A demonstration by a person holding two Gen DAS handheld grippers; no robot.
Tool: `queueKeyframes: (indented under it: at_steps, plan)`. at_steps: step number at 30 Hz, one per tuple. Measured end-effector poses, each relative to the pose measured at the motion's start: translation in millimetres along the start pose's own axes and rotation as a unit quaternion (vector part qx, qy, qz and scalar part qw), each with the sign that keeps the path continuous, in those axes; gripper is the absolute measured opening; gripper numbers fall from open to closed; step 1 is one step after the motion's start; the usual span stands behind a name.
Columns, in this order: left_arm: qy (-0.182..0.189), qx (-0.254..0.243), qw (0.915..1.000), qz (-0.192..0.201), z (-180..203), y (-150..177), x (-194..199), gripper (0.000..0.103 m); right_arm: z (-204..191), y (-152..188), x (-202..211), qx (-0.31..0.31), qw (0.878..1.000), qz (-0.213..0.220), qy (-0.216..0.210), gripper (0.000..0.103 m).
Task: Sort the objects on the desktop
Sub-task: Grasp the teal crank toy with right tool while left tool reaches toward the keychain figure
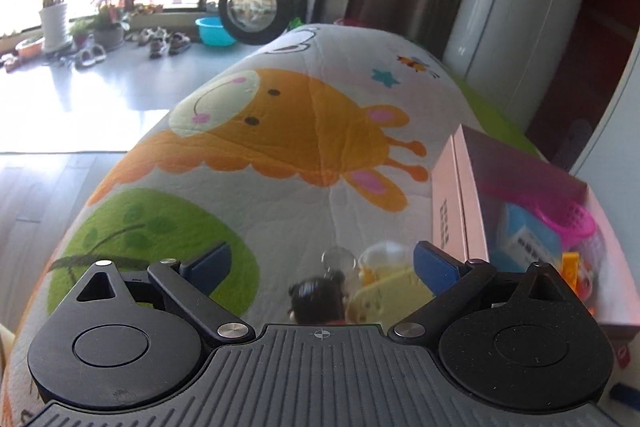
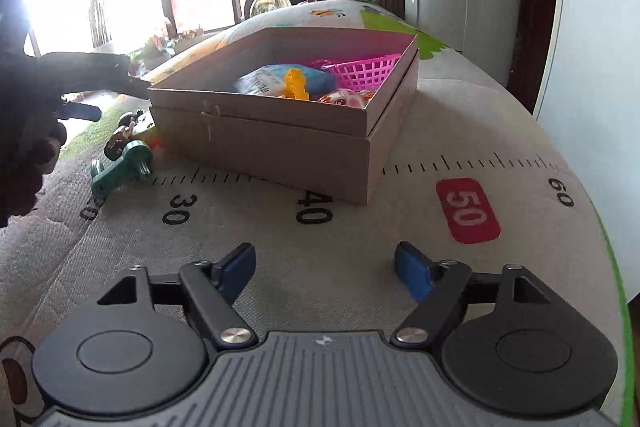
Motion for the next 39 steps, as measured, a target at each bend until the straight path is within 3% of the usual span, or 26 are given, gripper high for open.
queueKeyframes:
  at_steps: [3, 8, 16, 25, 29, 33, 35, 39]
  plan:
    - [-0.025, 0.0, 0.9995, -0.019, 1.2, -16.5, -21.3, 0.1, -4.1, -2.4, -2.5, 0.009, 1.0, -0.004, 0.009, 0.1]
    - [-0.078, -0.018, 0.9957, -0.046, -0.3, -21.3, -52.3, 0.1, -0.9, -3.3, -4.0, -0.007, 1.0, -0.01, -0.008, 0.103]
    - [-0.105, -0.081, 0.9899, -0.049, -7.2, 8.4, -32.6, 0.1, -2.2, -3.6, -6.2, -0.007, 1.0, -0.01, -0.007, 0.103]
    - [-0.097, -0.1, 0.9891, -0.048, -14.9, 54.8, 5.9, 0.101, -9.3, -4.0, -10.6, 0.025, 0.999, -0.03, 0.012, 0.103]
    - [-0.074, -0.109, 0.9895, -0.059, -7.9, 71.4, 16.3, 0.101, -9.8, -4.2, -11.1, 0.026, 0.999, -0.036, 0.013, 0.103]
    - [-0.049, -0.138, 0.9872, -0.063, 15.1, 91.0, 23.9, 0.101, -10.6, -3.7, -10.3, 0.031, 0.999, -0.038, 0.01, 0.103]
    - [-0.019, -0.159, 0.9845, -0.071, 30.6, 103.2, 28.1, 0.101, -10.8, -3.4, -8.6, 0.032, 0.999, -0.037, 0.002, 0.103]
    - [0.029, -0.209, 0.975, -0.07, 63.5, 132.5, 39.1, 0.101, -5.8, -3.3, 0.2, 0.01, 0.999, -0.033, -0.015, 0.103]
Point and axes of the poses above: each gripper's, at about its wrist camera, not at the fingertips, and x roughly against the way its jaws point, z to its right, y to its underside, the point moved 5 cm from there along -x, roughly the way its jaws point, and after that the axes turned 13 degrees about -z, right-handed, at the moved point
